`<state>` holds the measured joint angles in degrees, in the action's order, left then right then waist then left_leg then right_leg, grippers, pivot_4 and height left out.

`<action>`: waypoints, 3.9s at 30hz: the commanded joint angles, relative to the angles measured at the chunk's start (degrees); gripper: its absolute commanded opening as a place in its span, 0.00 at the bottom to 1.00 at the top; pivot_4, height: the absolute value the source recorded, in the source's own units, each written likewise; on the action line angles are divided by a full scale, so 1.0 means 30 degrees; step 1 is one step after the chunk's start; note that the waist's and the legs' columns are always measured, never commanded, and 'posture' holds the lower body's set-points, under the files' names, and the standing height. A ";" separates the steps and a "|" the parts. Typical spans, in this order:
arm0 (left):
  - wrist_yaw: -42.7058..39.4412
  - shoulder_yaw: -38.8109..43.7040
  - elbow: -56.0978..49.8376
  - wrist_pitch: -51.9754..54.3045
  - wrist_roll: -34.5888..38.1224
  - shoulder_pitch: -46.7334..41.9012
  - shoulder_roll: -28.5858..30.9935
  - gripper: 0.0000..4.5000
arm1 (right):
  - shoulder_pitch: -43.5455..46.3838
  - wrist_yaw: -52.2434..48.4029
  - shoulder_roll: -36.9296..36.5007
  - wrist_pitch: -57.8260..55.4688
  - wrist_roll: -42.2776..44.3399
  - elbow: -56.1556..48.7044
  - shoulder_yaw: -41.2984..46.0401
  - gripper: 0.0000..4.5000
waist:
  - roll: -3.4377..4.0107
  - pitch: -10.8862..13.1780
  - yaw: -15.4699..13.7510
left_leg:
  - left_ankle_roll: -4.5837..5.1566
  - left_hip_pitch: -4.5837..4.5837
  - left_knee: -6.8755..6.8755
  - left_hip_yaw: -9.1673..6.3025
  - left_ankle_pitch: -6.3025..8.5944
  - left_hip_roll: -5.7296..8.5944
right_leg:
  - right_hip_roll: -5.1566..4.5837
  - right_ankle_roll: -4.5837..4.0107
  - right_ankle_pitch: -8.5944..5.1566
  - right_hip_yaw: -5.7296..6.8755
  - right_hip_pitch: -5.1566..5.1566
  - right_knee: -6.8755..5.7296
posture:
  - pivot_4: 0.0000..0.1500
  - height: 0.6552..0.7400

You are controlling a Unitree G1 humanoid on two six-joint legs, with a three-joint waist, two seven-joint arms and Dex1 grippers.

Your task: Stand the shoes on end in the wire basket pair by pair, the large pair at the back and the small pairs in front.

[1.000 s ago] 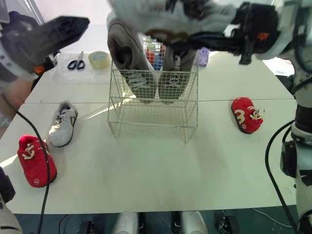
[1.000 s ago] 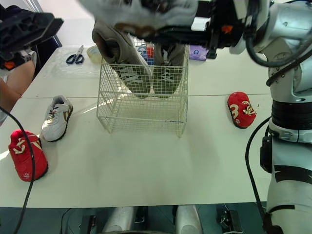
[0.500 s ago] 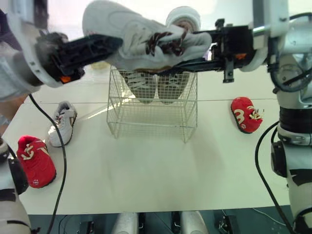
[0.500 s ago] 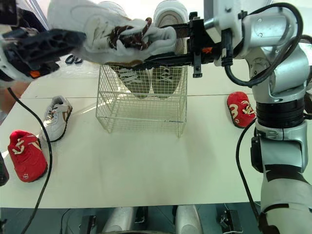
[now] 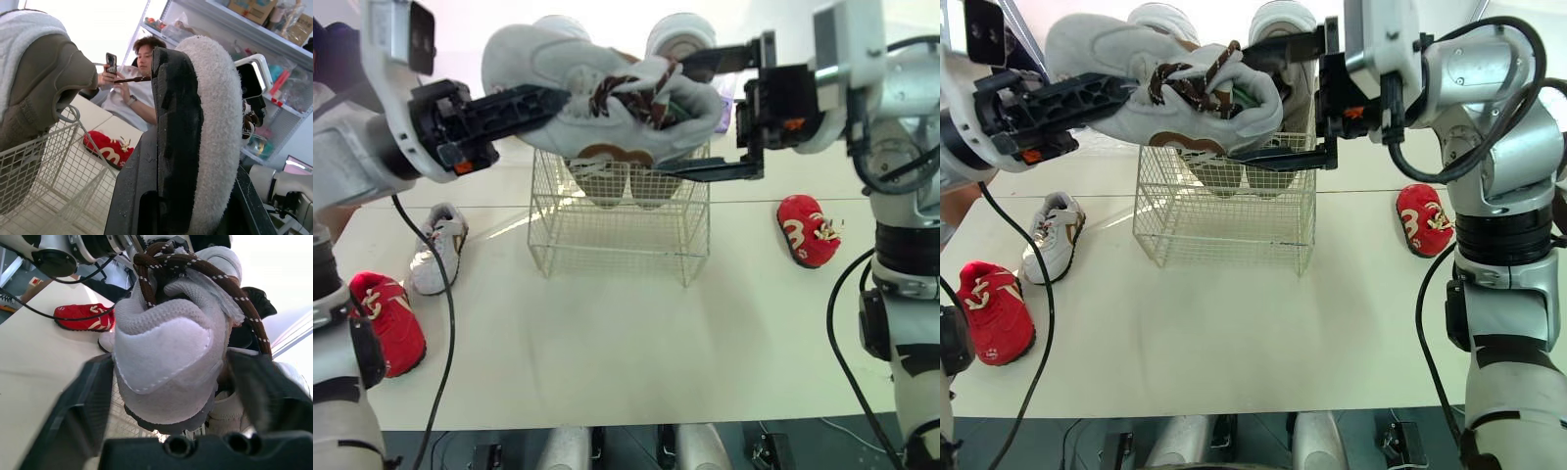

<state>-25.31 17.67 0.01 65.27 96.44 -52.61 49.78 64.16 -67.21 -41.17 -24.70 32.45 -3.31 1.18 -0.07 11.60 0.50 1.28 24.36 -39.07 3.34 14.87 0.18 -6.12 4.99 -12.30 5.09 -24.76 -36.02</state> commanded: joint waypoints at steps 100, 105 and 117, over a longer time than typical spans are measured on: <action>0.3298 0.1991 -1.2515 -0.6797 -0.9129 1.5209 -0.1758 0.74 | -0.2892 0.0124 -0.0936 -0.3474 0.0751 0.2427 0.3295 0.99 | -0.0041 -0.0021 -0.0021 | 0.0125 0.0024 0.0081 -0.0046 0.0083 -0.0020 | 0.0020 -0.0111 0.0018 -0.0057 0.0021 0.0194 | 1.00 1.00; 0.4561 0.4555 -0.9300 -0.6952 -1.1050 1.3898 0.0520 0.98 | -0.1255 0.2207 -0.1050 -0.4337 0.2665 0.2933 0.5973 1.00 | -0.0031 -0.0016 0.0005 | 0.0117 0.0023 0.0081 -0.0055 0.0085 -0.0021 | 0.0006 -0.0135 0.0010 -0.0049 0.0010 0.0198 | 1.00 1.00; 0.2861 0.0802 0.1120 -0.1508 -1.7448 1.0734 0.7296 0.98 | -0.4883 -0.0393 -0.2393 -0.7978 0.4444 -0.6226 -0.0581 1.00 | -0.0067 -0.0028 -0.0300 | 0.0097 0.0019 0.0273 0.0019 0.0065 -0.0017 | 0.0062 -0.0066 0.0045 -0.0050 -0.0084 0.0210 | 1.00 1.00</action>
<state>-15.66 21.59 2.05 59.56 46.17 -17.96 70.69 49.75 -66.75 -46.59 -51.56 49.36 -19.82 0.99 -0.27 11.51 -0.40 1.56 24.43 -38.26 3.41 15.06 0.14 -5.95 4.80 -12.16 4.94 -25.04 -35.37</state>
